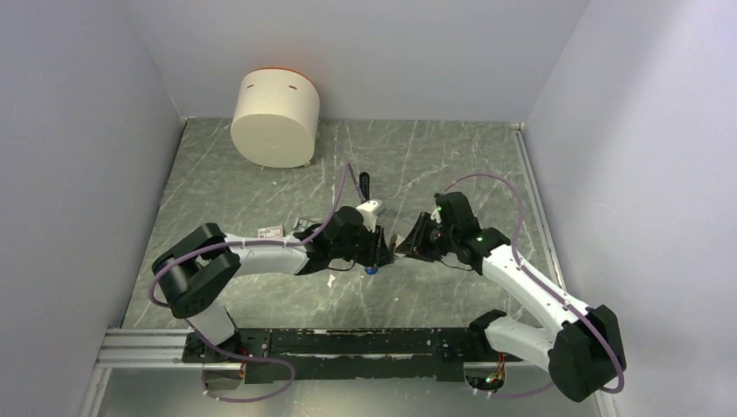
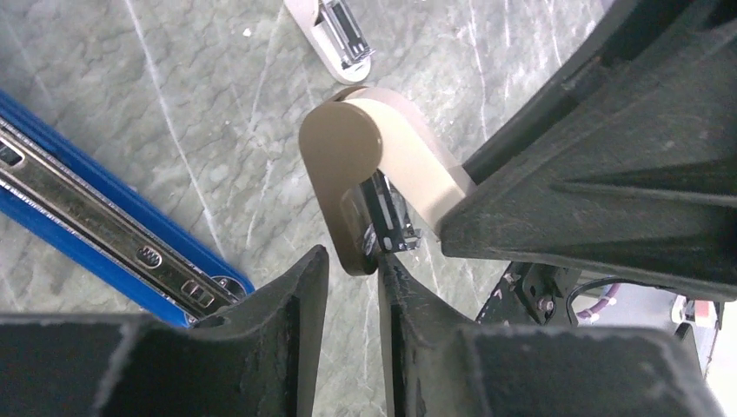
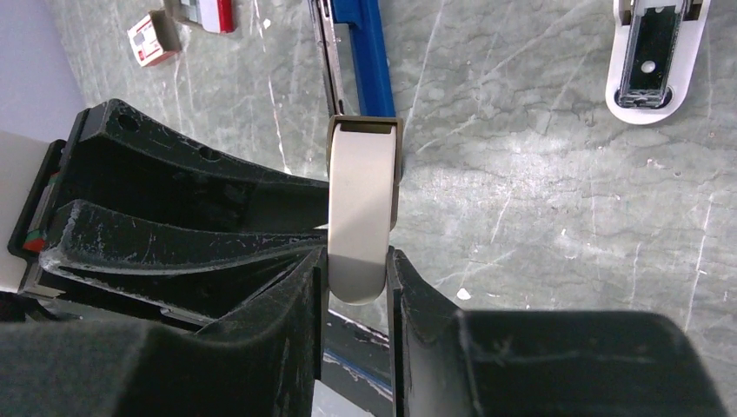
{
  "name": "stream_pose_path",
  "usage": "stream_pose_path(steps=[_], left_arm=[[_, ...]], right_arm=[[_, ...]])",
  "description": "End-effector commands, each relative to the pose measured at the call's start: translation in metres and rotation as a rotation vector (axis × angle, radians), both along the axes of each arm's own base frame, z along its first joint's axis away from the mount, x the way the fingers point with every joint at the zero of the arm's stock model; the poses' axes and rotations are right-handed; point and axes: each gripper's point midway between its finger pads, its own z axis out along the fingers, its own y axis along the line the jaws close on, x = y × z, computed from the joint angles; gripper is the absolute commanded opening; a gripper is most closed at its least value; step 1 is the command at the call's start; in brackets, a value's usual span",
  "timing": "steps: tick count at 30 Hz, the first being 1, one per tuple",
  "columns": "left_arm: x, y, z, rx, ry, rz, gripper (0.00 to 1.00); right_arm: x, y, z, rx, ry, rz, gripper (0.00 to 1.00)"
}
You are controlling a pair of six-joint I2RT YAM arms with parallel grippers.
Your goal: Load the staples into the stapler
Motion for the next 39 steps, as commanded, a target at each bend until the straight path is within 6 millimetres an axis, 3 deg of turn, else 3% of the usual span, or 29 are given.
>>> stream_pose_path(steps=[1, 9, 15, 27, 34, 39], left_arm=[[-0.003, -0.012, 0.027, -0.101, -0.092, -0.073, 0.31], [-0.002, -0.013, 0.023, -0.112, -0.090, -0.077, 0.05], [-0.007, -0.008, 0.011, -0.094, -0.074, -0.080, 0.05], [-0.008, -0.004, 0.001, -0.066, -0.089, -0.094, 0.05], [-0.011, -0.004, -0.002, -0.073, -0.090, -0.109, 0.05], [-0.012, -0.008, 0.004, -0.101, -0.101, -0.126, 0.05]], right_arm=[[-0.004, 0.006, 0.014, 0.041, -0.008, 0.066, 0.18], [0.000, 0.000, 0.014, 0.023, -0.011, 0.058, 0.18], [0.019, -0.018, 0.027, 0.002, -0.066, -0.040, 0.19], [0.034, -0.051, 0.032, -0.026, -0.075, -0.175, 0.23], [0.041, -0.059, 0.029, -0.023, -0.069, -0.211, 0.25], [0.044, -0.054, 0.022, 0.005, -0.062, -0.202, 0.26]])
